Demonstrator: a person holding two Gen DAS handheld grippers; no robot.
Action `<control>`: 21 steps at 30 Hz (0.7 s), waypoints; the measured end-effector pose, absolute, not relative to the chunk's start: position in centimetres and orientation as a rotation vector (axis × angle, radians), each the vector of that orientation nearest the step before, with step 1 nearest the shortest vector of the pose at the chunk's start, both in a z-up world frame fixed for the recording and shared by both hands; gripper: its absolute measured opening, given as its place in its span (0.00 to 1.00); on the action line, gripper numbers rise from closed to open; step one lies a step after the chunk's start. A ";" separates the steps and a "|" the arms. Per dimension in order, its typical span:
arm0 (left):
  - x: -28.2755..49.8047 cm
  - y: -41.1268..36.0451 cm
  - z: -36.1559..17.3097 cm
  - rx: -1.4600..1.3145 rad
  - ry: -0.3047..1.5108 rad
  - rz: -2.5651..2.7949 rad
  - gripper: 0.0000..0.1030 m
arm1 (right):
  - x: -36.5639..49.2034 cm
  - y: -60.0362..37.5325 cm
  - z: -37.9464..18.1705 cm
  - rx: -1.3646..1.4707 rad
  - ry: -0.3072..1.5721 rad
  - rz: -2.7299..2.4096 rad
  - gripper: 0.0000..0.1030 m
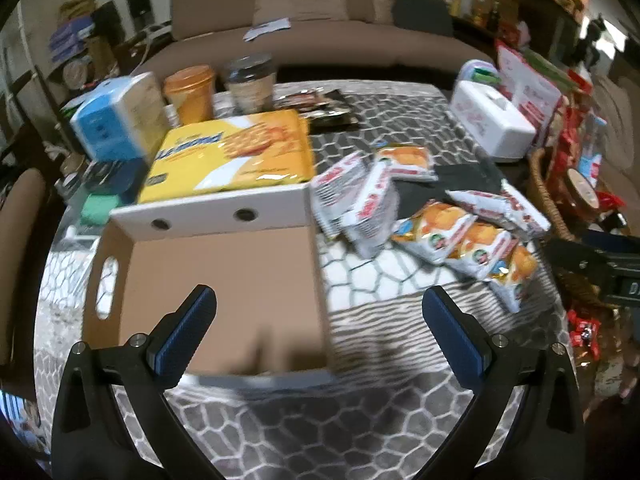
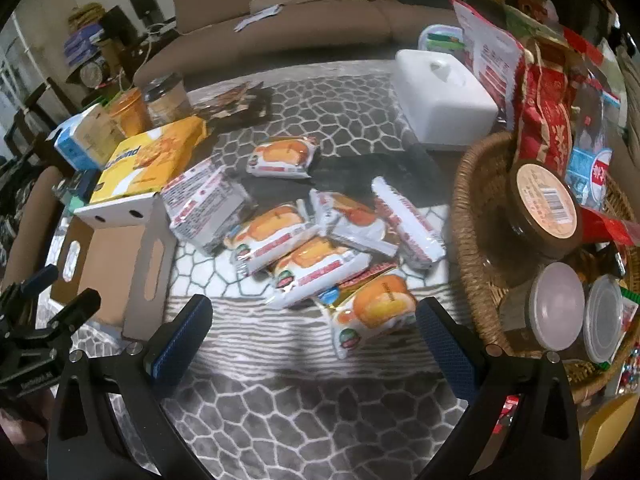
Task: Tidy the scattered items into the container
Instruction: 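Move the right tool toward the white packet among the cake snacks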
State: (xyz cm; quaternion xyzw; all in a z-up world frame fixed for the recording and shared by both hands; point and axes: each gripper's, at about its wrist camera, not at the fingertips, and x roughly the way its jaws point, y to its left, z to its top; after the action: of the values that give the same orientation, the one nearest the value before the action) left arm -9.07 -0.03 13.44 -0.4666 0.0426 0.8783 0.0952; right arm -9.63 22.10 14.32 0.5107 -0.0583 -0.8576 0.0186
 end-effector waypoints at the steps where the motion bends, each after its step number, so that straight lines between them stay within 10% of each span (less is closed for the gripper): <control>1: -9.1 0.6 13.5 -1.374 0.135 2.594 1.00 | -9.7 22.4 14.1 1.590 -0.185 -2.662 1.00; 14: -11.4 6.2 12.1 -1.331 0.246 2.521 0.98 | -11.0 25.6 12.8 1.573 -0.220 -2.690 1.00; 21: -12.7 6.1 11.2 -1.384 0.144 2.420 0.87 | -14.2 24.3 12.7 1.554 -0.013 -2.667 0.81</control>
State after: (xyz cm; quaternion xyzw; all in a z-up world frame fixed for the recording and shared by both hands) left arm -12.71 6.06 11.21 -0.4883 0.0508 0.8537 0.1739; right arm -14.19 24.29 12.68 0.5033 -0.0041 -0.8637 0.0276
